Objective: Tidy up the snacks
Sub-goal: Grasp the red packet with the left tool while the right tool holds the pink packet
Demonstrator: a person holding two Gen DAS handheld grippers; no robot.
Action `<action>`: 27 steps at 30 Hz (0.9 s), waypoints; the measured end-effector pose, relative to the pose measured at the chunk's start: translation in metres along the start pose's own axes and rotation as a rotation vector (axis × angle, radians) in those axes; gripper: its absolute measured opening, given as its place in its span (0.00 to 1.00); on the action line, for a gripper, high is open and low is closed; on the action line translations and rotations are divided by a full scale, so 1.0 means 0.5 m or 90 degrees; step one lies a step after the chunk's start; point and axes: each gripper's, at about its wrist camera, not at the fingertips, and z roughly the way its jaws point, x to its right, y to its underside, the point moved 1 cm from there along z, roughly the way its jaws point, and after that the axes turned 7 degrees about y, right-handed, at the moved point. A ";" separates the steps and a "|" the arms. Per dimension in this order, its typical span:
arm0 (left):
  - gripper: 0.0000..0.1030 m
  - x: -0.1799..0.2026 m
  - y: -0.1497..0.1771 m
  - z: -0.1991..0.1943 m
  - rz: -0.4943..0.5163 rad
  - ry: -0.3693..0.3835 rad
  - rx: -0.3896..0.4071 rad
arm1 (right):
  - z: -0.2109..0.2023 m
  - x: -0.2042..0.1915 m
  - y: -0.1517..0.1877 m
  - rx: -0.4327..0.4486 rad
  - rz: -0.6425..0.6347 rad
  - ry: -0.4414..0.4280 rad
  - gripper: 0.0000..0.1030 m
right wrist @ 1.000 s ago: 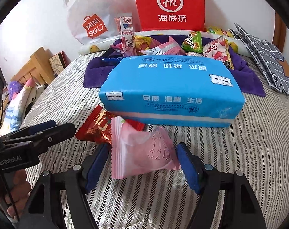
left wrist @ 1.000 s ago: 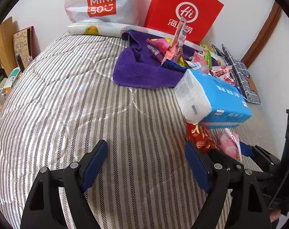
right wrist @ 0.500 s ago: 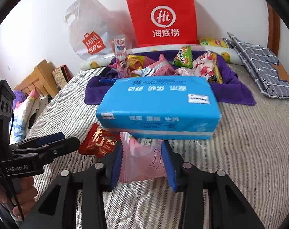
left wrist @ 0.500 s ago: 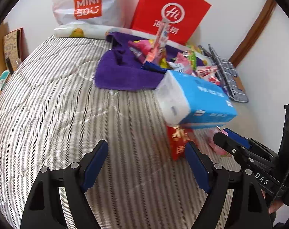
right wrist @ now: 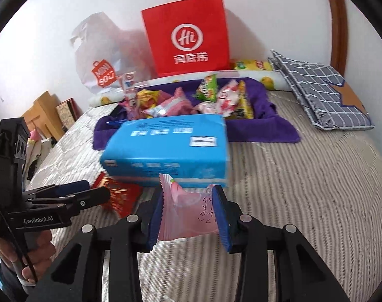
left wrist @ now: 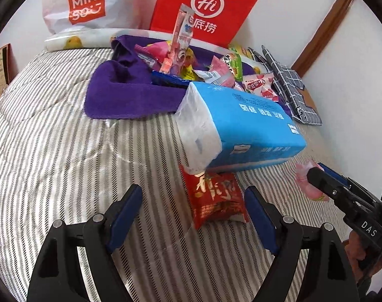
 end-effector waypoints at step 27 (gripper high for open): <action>0.41 0.056 0.003 0.022 0.059 -0.104 0.001 | -0.028 0.034 0.004 0.005 0.011 0.029 0.35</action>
